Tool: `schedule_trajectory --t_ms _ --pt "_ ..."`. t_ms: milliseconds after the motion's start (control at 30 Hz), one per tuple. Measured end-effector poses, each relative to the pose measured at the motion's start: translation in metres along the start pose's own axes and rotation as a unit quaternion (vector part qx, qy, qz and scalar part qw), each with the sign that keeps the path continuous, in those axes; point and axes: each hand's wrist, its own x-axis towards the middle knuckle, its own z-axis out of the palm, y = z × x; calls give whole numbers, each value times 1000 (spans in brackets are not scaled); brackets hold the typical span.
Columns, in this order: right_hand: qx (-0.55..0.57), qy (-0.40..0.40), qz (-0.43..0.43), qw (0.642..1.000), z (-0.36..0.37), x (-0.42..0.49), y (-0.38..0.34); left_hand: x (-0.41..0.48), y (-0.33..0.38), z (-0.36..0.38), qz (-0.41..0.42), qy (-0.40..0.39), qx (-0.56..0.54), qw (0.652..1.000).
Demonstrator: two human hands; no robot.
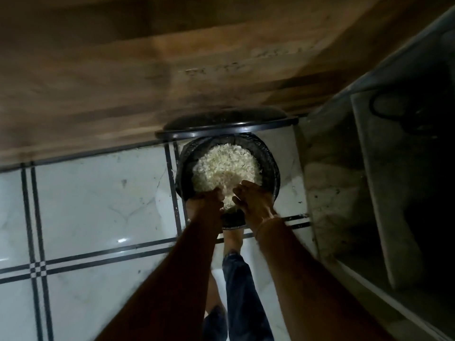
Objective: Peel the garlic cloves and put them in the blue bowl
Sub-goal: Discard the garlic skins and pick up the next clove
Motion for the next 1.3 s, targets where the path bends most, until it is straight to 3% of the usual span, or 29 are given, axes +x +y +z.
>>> schedule_trajectory --t_ms 100,167,267,333,400,533,633,733,900,1067,1300 --pt "-49 -45 41 997 10 -9 -2 -16 1 19 59 23 38 997" --pt "-83 -93 41 991 20 -25 -1 -33 2 27 52 -48 85 994" --pt "-86 -67 -42 993 26 -49 10 -61 16 19 -47 -161 -51 985" --pt "-136 -46 -91 986 15 -55 4 -95 23 7 -33 -214 -93 972" --pt "-150 -44 -51 986 -2 -69 -12 -139 25 -8 30 -202 -22 979" --pt "-161 -35 -135 977 -26 -149 -33 -205 33 -33 164 -82 177 967" --pt "-157 -34 -189 969 -48 -243 -42 -258 40 -43 246 -55 356 900" --pt "-169 -26 -261 950 -81 -331 -45 -326 36 -52 326 -71 433 837" --pt "-174 52 -386 905 -166 -462 -35 -463 -3 -54 489 -158 486 707" --pt "-199 181 -490 830 -250 -544 -15 -558 -62 -36 564 -244 484 623" --pt "-169 335 -490 787 -387 -597 25 -638 -162 23 615 -326 522 493"
